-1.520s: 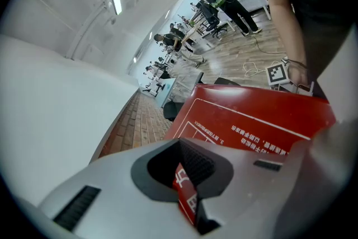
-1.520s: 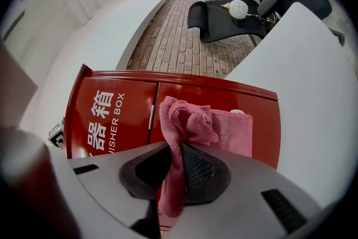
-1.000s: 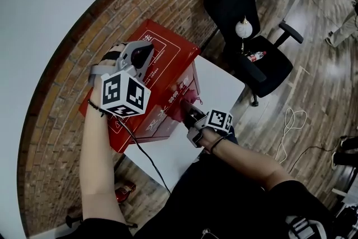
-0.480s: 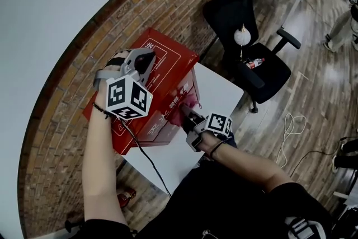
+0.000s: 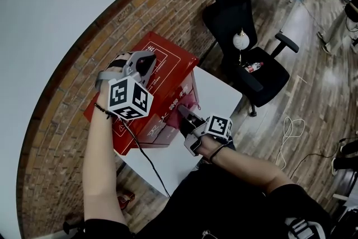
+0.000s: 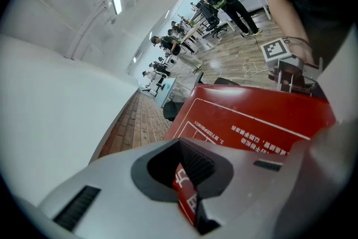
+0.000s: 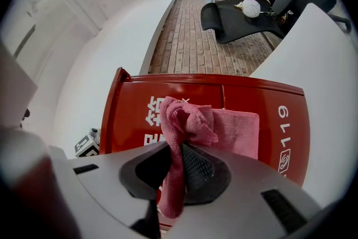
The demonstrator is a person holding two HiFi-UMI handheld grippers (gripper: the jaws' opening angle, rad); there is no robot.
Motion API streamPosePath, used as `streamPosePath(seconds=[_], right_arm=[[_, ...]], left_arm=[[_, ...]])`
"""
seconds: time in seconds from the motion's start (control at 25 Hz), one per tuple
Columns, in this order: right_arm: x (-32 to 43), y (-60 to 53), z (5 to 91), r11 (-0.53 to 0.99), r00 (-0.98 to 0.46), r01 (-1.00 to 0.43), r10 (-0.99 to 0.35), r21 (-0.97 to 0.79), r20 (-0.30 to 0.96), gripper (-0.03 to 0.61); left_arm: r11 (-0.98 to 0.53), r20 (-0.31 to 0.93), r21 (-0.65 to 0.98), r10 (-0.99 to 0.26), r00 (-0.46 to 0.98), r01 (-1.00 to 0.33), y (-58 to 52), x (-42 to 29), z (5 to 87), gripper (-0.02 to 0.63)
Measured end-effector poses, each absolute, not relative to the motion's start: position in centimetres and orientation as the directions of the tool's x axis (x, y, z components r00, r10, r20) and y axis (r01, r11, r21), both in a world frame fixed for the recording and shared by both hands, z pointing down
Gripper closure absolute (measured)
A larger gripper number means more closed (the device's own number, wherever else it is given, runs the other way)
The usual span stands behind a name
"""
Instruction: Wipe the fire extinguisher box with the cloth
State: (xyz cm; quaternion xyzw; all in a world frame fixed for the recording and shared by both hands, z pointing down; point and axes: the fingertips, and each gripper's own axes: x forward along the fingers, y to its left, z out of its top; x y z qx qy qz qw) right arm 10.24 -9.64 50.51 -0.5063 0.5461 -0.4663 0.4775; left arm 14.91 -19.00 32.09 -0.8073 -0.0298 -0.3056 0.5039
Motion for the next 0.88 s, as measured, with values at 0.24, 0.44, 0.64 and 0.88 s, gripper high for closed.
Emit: streamPosePath(seconds=[0.24,0.44,0.64,0.88], right_arm=[[10.1,-9.6,47.4,0.124,-0.038,-0.129,-0.992,-0.984,-0.12,0.514],[10.0,-9.6,45.7,0.163,-0.04,-0.135,-0.986,-0.977,-0.159,0.514],[9.9,-9.5,44.3,0.192,-0.04,-0.13,-0.981,-0.973,-0.189,0.514],[9.7,-9.4,42.6,0.216,-0.04,-0.124,-0.976,-0.968,-0.212,0.514]], left_arm=[[-0.49,0.524,-0.796,-0.261,0.811,0.356,-19.0,15.0,32.1,0.586],[-0.49,0.525,-0.795,-0.26,0.81,0.358,-19.0,14.9,32.2,0.586],[-0.49,0.527,-0.794,-0.26,0.809,0.36,-19.0,14.9,32.2,0.586],[-0.491,0.531,-0.792,-0.259,0.807,0.363,-18.9,14.9,32.3,0.586]])
